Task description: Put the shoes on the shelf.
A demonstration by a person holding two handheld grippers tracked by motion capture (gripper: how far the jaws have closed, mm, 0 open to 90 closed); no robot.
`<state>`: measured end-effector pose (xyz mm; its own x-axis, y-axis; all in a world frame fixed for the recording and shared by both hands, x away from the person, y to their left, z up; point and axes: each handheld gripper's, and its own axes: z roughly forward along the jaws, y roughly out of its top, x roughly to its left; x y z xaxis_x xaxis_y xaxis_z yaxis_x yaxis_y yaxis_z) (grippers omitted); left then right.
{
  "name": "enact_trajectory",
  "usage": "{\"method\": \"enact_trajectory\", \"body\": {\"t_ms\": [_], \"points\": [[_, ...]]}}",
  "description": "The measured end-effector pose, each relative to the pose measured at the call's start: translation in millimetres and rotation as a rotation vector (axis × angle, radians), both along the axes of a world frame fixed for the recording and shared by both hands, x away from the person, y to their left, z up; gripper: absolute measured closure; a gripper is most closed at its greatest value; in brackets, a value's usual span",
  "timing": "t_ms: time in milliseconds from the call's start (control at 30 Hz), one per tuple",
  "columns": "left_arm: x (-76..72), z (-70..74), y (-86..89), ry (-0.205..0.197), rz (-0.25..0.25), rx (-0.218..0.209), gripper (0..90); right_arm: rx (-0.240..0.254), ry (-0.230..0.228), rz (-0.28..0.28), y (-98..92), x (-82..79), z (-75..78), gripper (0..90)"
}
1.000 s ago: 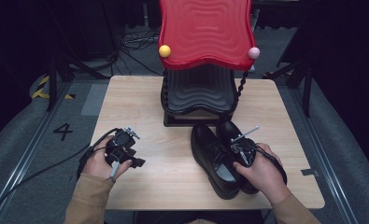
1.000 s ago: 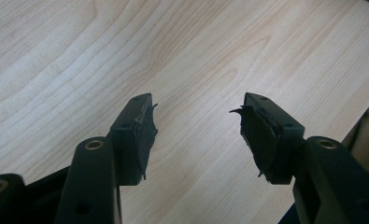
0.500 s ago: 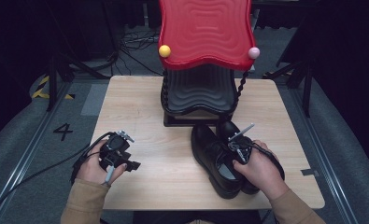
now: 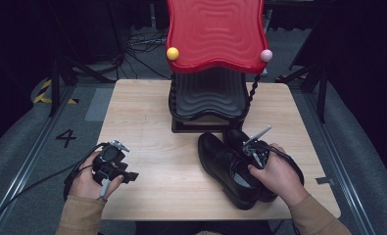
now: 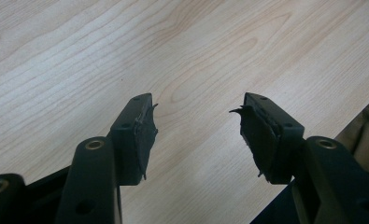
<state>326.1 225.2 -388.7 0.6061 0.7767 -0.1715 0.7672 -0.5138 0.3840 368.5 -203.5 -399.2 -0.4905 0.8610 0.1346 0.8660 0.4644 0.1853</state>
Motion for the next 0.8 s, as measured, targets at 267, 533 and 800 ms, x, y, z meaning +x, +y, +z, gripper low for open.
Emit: {"method": "enact_trajectory", "body": {"t_ms": [267,533,800], "points": [[1.9,0.6,-0.8,-0.007,-0.004,-0.001,45.2,0.011,-0.006,0.016,4.5,-17.7,32.4,82.5],[5.7,1.4,-3.3,-0.005,-0.008,-0.008,45.1,0.017,-0.013,0.029,-0.2,-26.9,67.3,82.4],[9.3,2.2,-5.9,-0.011,-0.016,-0.013,44.9,0.059,-0.02,0.024,-10.9,-30.4,98.7,82.3]]}}
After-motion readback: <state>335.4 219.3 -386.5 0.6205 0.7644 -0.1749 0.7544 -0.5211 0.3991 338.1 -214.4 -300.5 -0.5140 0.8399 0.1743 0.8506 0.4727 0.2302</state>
